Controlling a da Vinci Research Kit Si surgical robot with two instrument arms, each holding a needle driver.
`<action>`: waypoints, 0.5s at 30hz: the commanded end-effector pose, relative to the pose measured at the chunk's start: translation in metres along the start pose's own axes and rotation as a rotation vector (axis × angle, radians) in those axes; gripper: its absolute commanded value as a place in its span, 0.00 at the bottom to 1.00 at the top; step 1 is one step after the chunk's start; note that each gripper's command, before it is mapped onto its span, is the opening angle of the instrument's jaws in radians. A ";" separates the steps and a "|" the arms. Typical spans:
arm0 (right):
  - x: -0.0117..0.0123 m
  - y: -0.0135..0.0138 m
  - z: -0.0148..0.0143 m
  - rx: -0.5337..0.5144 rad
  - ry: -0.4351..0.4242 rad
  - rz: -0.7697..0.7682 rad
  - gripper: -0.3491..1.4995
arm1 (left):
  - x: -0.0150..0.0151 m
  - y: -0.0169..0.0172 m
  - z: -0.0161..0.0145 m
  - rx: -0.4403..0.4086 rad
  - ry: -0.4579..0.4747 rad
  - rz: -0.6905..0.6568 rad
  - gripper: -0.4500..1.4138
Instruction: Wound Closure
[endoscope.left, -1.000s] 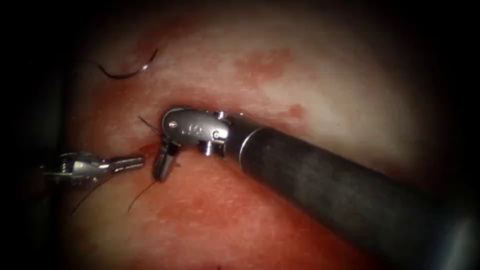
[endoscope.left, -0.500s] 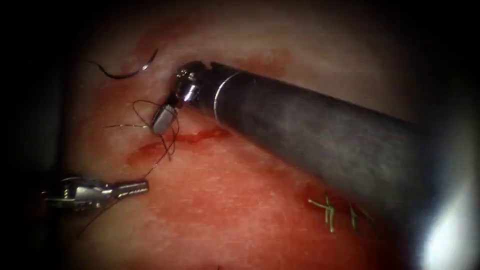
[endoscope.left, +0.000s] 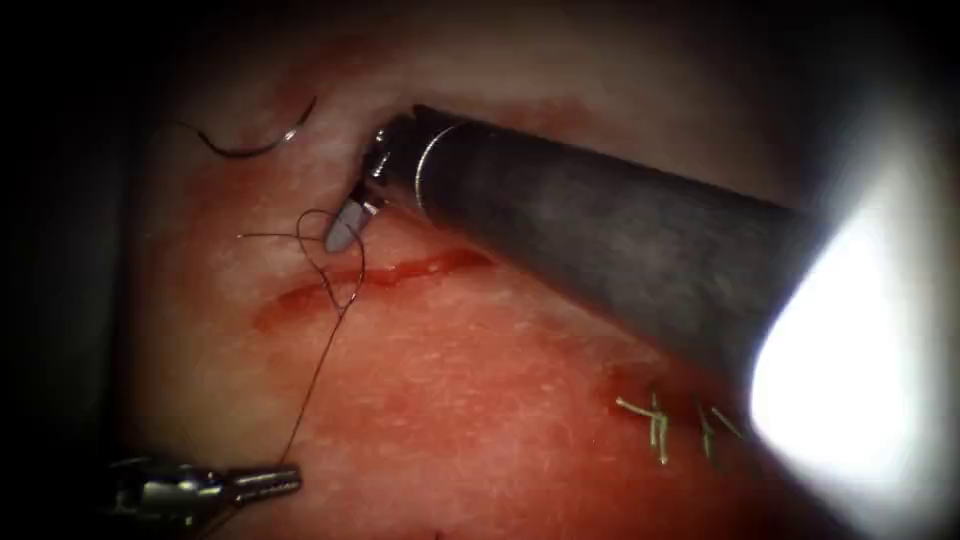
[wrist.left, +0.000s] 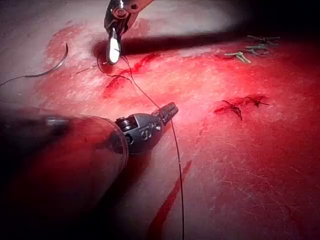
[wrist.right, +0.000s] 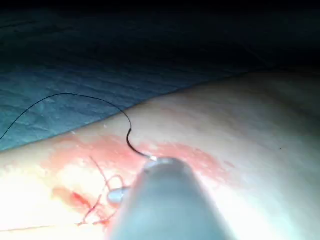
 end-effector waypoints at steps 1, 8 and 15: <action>0.0008 0.0003 0.0002 -0.011 0.009 -0.025 0.00 | 0.0003 0.0007 0.0006 -0.001 0.005 0.001 0.00; 0.0012 0.0009 -0.0006 -0.166 0.083 -0.043 0.00 | 0.0032 0.0024 -0.0004 -0.006 0.016 0.003 0.00; 0.0012 0.0022 -0.0005 -0.323 0.239 0.052 0.00 | 0.0041 0.0038 -0.0005 -0.013 0.019 0.006 0.00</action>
